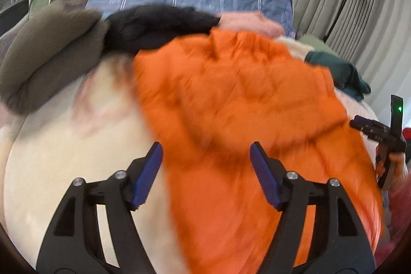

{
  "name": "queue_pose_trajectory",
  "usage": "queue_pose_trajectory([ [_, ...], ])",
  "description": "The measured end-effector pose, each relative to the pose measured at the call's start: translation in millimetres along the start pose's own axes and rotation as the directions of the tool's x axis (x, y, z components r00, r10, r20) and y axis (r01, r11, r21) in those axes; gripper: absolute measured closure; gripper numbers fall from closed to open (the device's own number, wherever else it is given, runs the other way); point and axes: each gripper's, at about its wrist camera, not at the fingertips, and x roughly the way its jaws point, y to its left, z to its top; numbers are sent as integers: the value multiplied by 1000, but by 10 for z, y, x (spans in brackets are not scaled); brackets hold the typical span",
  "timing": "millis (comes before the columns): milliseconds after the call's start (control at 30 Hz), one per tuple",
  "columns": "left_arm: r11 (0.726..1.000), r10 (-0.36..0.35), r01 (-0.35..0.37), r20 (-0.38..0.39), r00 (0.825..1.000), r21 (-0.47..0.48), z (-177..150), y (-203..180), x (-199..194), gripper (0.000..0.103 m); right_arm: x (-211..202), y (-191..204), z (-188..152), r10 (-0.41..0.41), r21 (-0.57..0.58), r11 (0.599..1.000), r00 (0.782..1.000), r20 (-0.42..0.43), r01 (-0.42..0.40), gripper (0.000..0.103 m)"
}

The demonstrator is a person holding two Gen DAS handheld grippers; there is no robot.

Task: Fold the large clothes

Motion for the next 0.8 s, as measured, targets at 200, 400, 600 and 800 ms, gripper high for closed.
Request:
queue_pose_trajectory([
  [200,992,-120,113,-127,985,-60,-592,106,-61,32,-188,-115,-520,173,125,978,984,-30,-168,28],
  [400,982,-187,184,-124,975,-33,-885,-110,-266,32,-494,-109,-883,240,166,958,970,-28,-233,41],
  [600,976,-219,217,-100,971,-30,-1254,-264,-530,33,-848,-84,-1287,310,196,932,951,2,-304,43],
  [800,963,-267,264,-59,962,-56,-1549,-376,-796,55,-1171,-86,-1693,375,248,889,923,90,-386,44],
])
